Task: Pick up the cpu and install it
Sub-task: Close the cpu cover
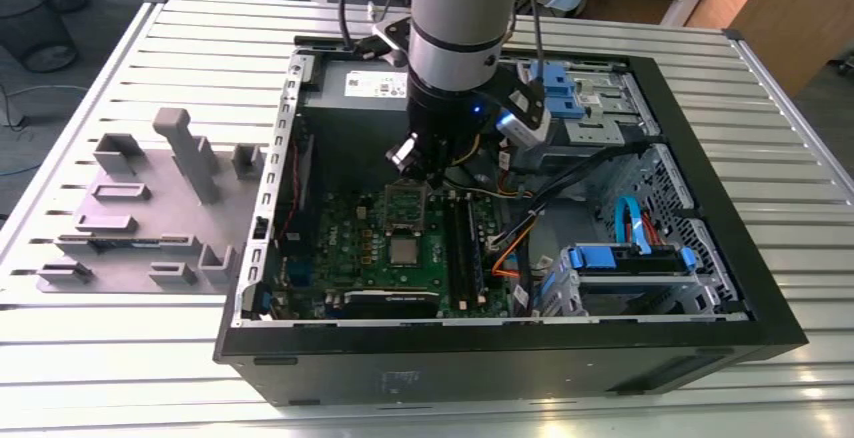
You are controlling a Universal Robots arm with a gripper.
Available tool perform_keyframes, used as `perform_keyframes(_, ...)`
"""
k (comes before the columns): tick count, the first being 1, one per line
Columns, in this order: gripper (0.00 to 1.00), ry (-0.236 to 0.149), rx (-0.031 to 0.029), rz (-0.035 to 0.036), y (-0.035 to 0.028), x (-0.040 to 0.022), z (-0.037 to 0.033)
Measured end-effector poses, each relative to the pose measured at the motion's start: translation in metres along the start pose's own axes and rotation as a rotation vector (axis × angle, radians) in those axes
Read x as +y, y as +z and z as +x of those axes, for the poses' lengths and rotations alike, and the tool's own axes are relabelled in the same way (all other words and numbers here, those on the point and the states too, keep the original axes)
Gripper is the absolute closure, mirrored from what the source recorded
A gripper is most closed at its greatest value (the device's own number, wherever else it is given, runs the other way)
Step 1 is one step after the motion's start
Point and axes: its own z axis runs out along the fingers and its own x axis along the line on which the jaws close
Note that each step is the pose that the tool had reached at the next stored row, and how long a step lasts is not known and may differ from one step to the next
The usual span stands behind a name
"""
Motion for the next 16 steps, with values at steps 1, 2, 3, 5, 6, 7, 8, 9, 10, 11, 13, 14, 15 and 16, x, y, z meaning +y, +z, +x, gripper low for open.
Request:
perform_keyframes(1,0.89,-0.001,-0.0001,-0.0001,-0.0003,0.0001,0.0)
perform_keyframes(2,0.89,-0.002,-0.0001,-0.0002,-0.0005,0.0001,-0.0001)
perform_keyframes(3,0.89,-0.004,-0.0002,-0.0003,-0.0007,0.0001,-0.0001)
perform_keyframes(5,0.89,-0.007,0.0002,-0.0004,-0.0013,0.0001,-0.0001)
perform_keyframes(6,0.89,-0.009,0.0003,-0.0005,-0.0015,0.0001,-0.0001)
perform_keyframes(7,0.89,-0.011,0.0004,-0.0006,-0.0018,0.0002,-0.0001)
perform_keyframes(8,0.89,-0.013,0.0005,-0.0007,-0.0021,0.0001,-0.0001)
perform_keyframes(9,0.89,-0.015,0.0005,-0.0008,-0.0023,0.0002,-0.0002)
perform_keyframes(10,0.89,-0.017,0.0006,-0.0009,-0.0025,0.0002,-0.0002)
perform_keyframes(11,0.89,-0.019,0.0007,-0.001,-0.0027,0.0002,-0.0002)
perform_keyframes(13,0.89,-0.025,0.0011,-0.0012,-0.0031,0.0002,-0.0002)
perform_keyframes(14,0.89,-0.028,0.0012,-0.0014,-0.0033,0.0002,-0.0002)
perform_keyframes(15,0.89,-0.03,0.0014,-0.0015,-0.0034,0.0002,-0.0002)
perform_keyframes(16,0.89,-0.033,0.0014,-0.0017,-0.0036,0.0002,-0.0002)
